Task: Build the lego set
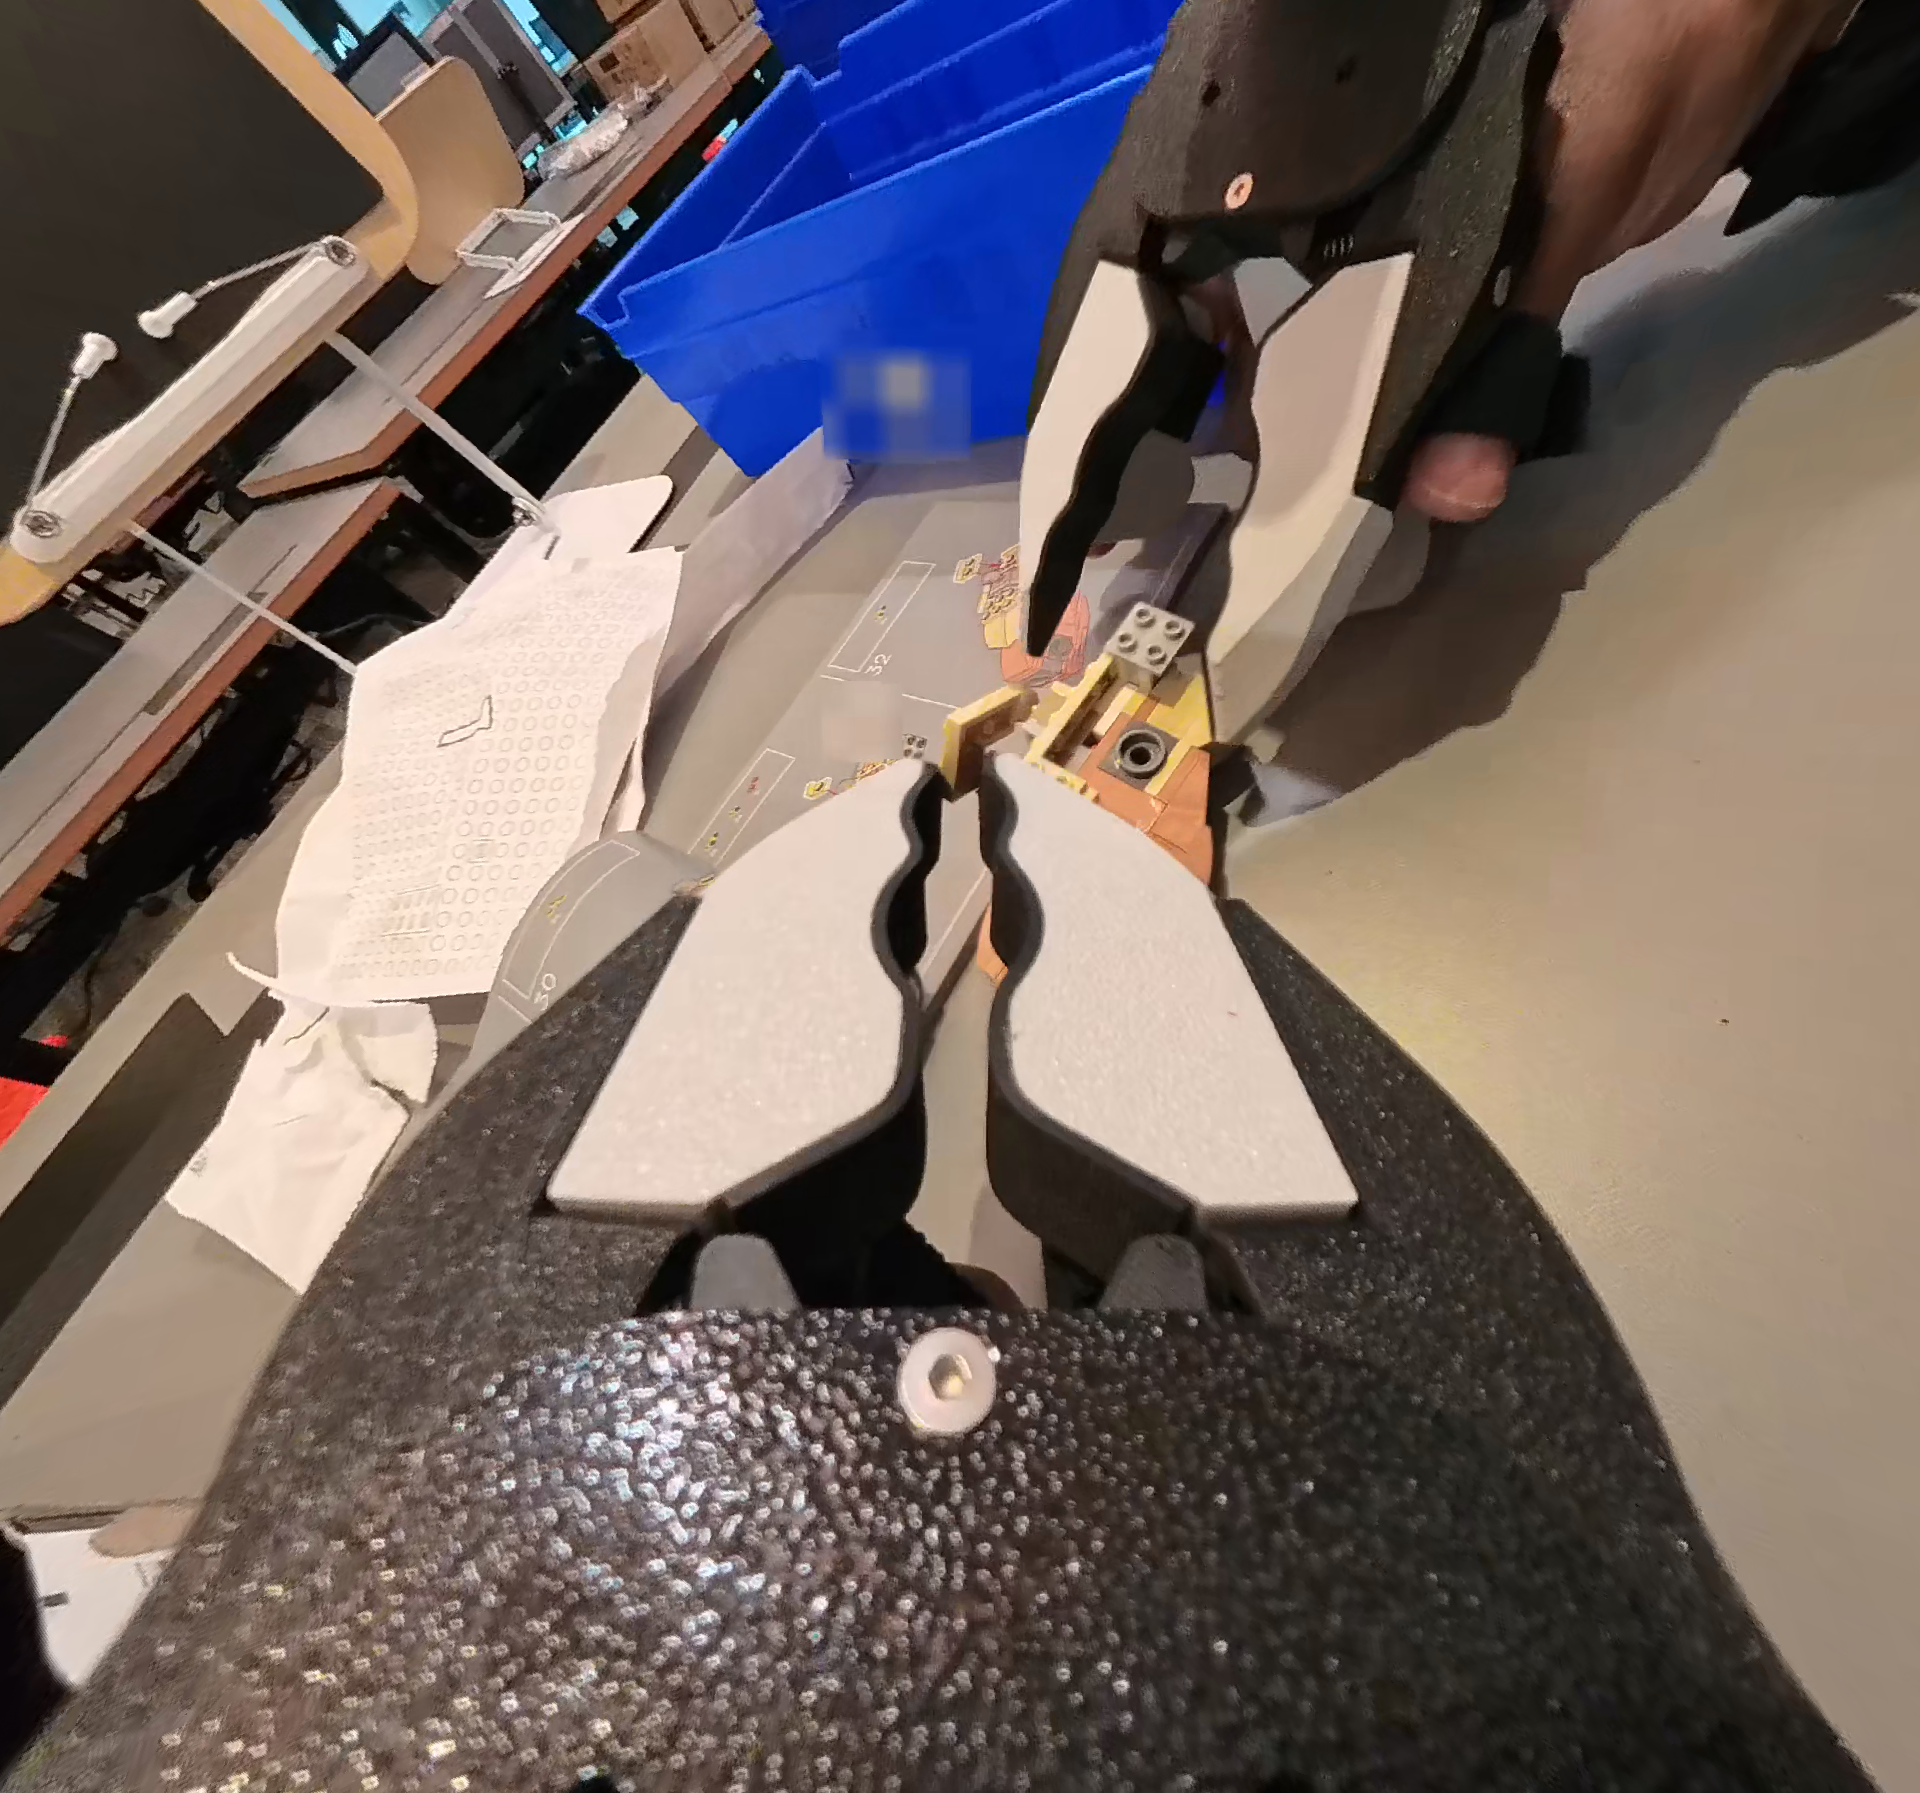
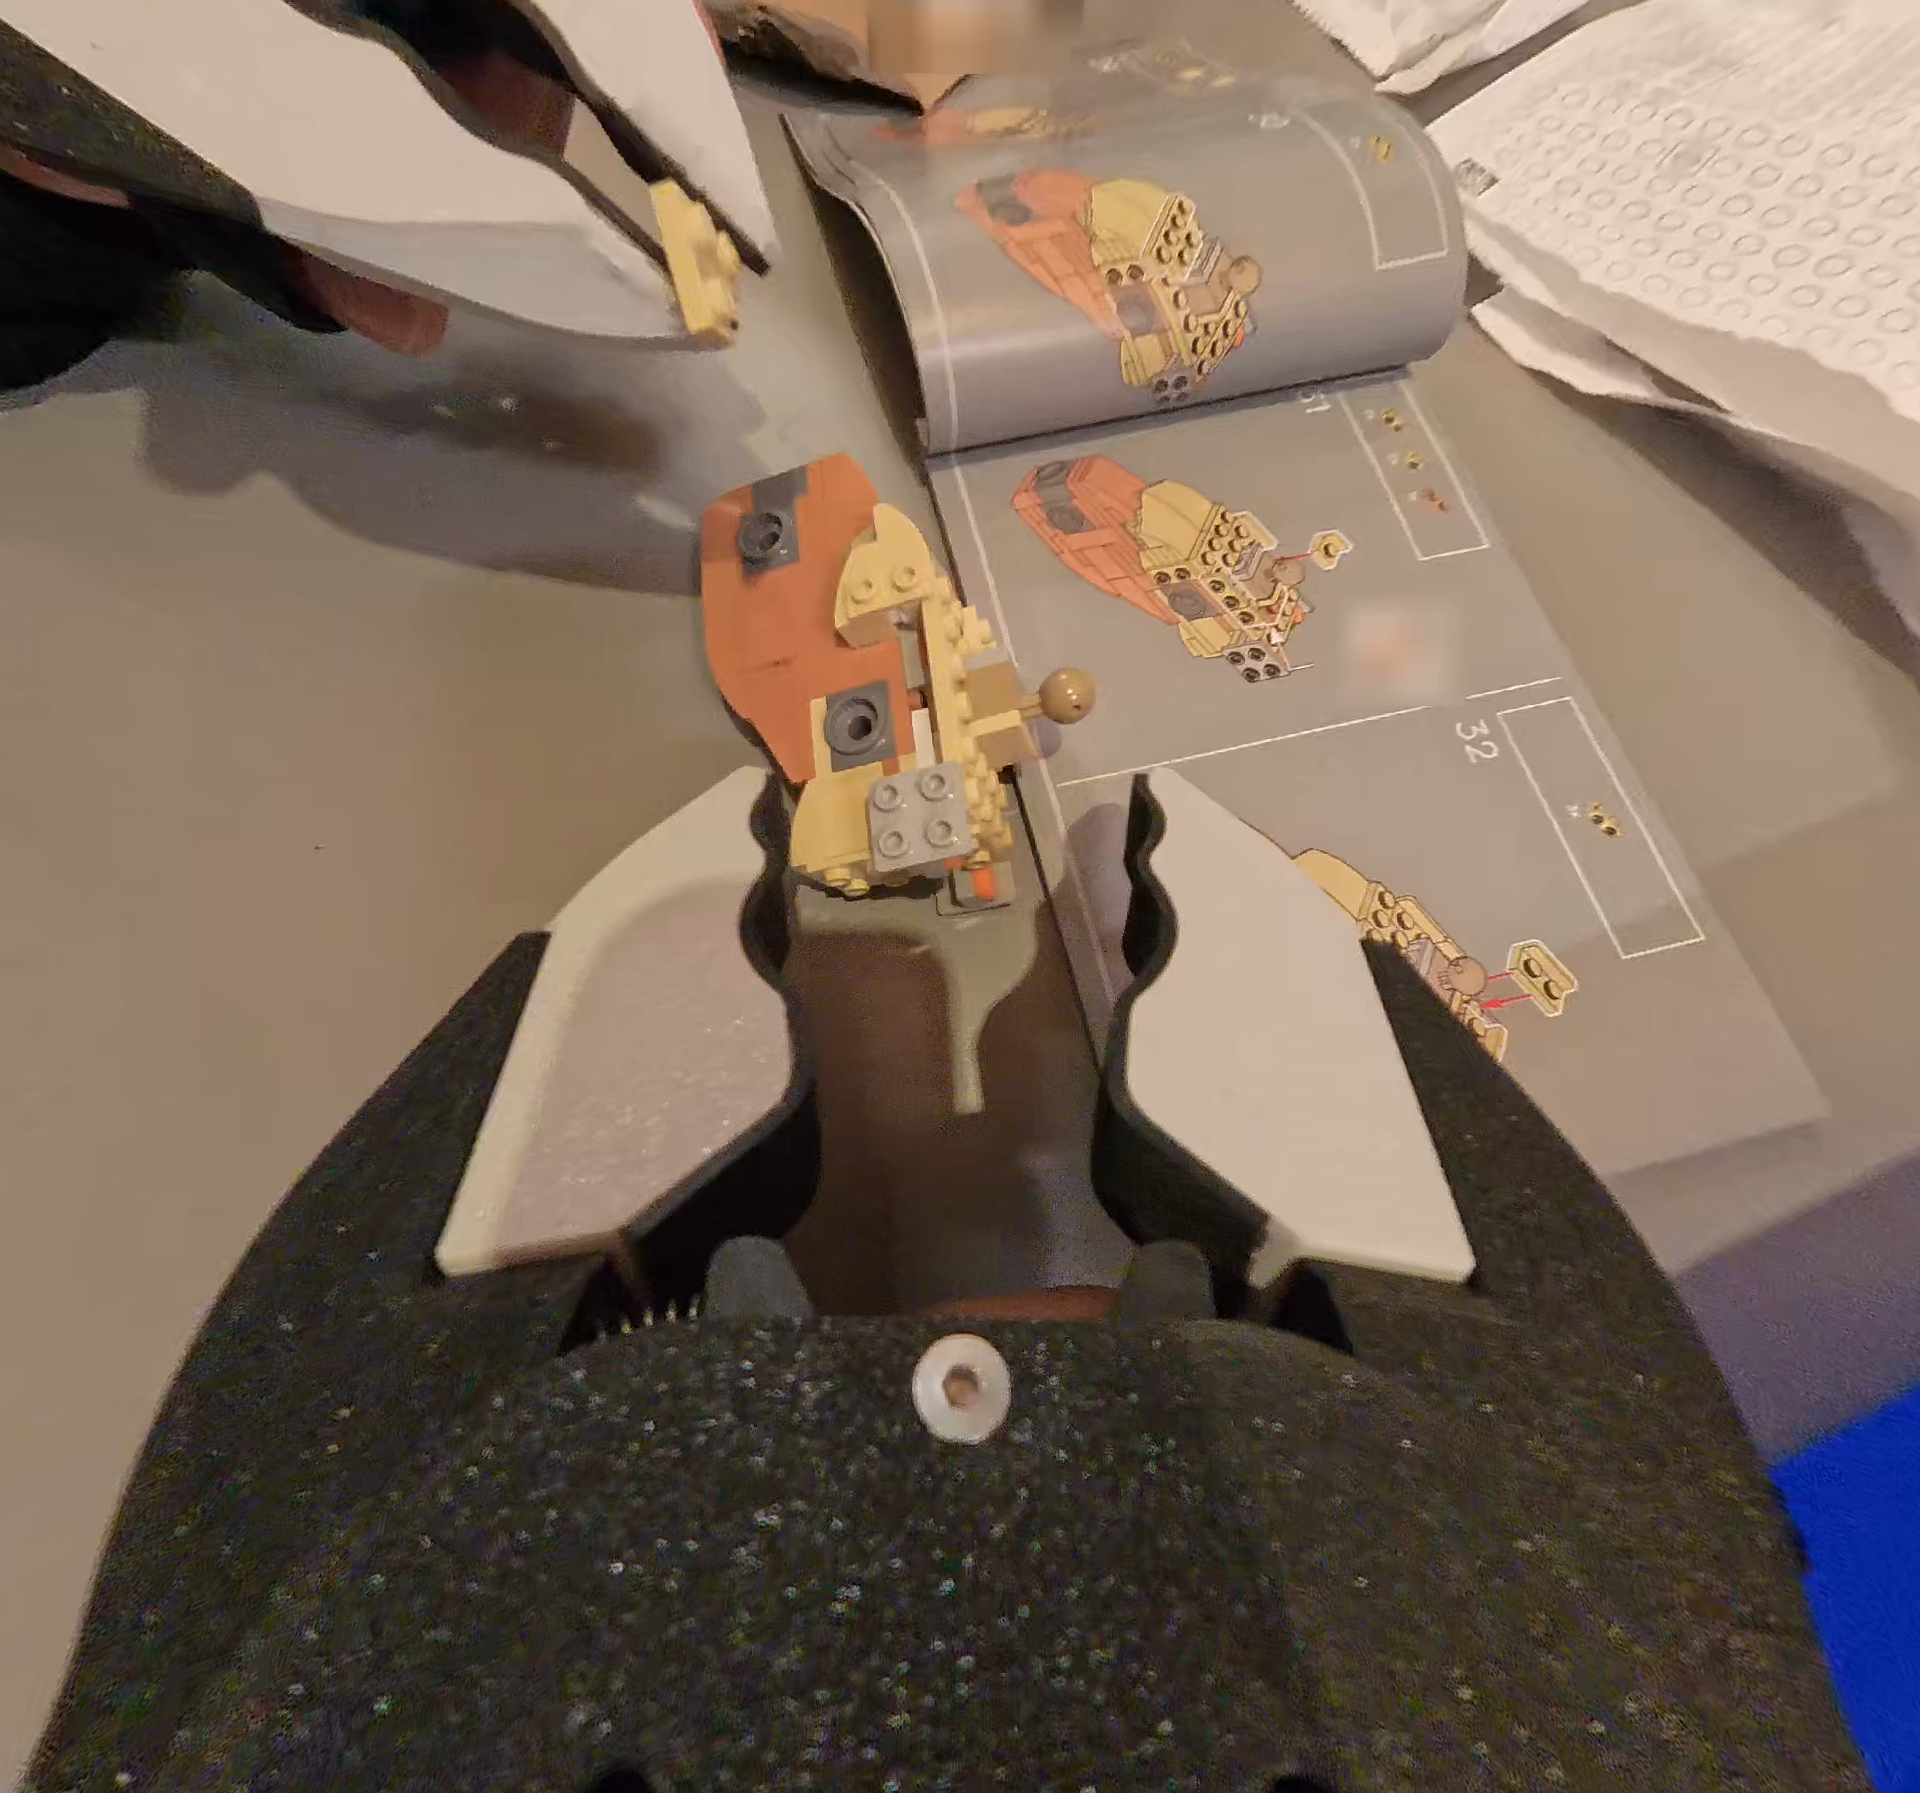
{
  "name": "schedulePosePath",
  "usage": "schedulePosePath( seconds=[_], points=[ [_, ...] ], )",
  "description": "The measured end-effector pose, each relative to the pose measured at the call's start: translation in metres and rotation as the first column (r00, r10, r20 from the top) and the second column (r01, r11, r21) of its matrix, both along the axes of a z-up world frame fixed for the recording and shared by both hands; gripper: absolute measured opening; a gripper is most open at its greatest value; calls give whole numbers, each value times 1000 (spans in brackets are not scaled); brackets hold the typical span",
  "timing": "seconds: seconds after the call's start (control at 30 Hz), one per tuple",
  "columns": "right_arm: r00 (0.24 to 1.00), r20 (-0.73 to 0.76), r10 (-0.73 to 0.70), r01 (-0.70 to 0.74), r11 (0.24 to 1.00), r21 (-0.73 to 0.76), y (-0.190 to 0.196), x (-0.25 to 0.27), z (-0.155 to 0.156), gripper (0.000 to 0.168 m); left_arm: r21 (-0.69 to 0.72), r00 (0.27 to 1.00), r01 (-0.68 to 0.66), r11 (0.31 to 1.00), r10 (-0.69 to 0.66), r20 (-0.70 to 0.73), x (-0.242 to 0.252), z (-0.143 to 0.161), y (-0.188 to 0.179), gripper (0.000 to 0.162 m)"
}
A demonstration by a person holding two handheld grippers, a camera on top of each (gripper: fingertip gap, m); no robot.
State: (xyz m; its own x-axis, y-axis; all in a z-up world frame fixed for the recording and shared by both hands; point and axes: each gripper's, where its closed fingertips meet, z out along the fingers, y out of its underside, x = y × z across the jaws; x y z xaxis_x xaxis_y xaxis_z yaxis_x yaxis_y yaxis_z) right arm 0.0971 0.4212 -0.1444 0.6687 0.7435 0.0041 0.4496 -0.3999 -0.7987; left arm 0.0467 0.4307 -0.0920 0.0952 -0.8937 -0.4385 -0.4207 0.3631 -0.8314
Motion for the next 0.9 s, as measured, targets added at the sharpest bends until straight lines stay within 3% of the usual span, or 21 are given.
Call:
schedulePosePath(
  seconds=[0.33,0.53,0.73,0.9],
  points=[
    [999,-6,42,-42,992,-119,6,-6,-10,70,0,1000,-4,1000,4,-15,-1,-2,1,7],
    [996,-16,88,-90,989,-117,3,-16,-8,49,12,998,-18,1000,19,-52,-2,-8,4,7],
    [985,131,109,-123,987,103,-3,-21,-5,49,95,994,-56,994,64,-87,-7,-8,12,6],
    [935,348,67,-209,898,388,-12,-22,5,48,164,993,-45,985,63,-104,-9,-5,6,6]
  ],
)
